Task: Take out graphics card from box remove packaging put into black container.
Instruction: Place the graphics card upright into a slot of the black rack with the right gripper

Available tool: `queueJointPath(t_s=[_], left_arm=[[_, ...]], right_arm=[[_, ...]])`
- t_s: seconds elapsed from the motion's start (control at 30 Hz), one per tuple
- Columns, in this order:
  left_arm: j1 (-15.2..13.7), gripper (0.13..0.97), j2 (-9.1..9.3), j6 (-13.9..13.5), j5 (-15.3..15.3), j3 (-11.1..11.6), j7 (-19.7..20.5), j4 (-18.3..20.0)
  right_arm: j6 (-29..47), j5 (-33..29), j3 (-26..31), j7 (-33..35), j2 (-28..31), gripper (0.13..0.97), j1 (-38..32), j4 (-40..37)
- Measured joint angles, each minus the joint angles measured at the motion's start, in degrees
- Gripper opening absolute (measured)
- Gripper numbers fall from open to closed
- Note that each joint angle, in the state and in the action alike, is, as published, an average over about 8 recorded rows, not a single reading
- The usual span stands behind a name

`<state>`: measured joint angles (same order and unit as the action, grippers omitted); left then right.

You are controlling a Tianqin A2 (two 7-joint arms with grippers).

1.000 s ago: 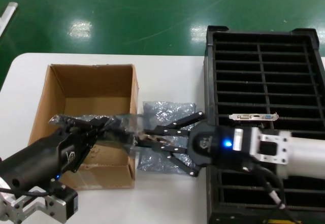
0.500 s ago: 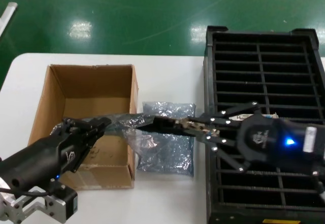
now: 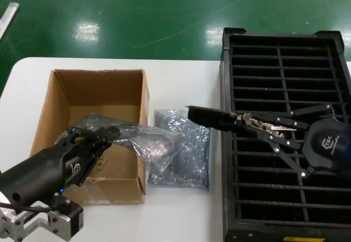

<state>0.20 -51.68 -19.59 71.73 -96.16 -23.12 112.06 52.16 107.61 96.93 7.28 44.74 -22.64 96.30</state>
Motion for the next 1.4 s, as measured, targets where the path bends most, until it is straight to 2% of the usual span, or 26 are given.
queueJointPath(t_s=[0.7,1.03,1.4], left_arm=[[0.0,0.138,0.00,0.0,0.0,0.0,0.0,0.0],[0.0,0.138,0.00,0.0,0.0,0.0,0.0,0.0],[0.0,0.138,0.00,0.0,0.0,0.0,0.0,0.0]], right_arm=[[-0.1,-1.2,0.7,-1.0,0.3,0.186,-1.1,-0.5],[5.3,-13.5,8.9,-13.9,3.1,0.186,-14.4,-3.2],[15.2,-23.7,15.4,-26.0,3.8,0.186,-25.6,-0.9]])
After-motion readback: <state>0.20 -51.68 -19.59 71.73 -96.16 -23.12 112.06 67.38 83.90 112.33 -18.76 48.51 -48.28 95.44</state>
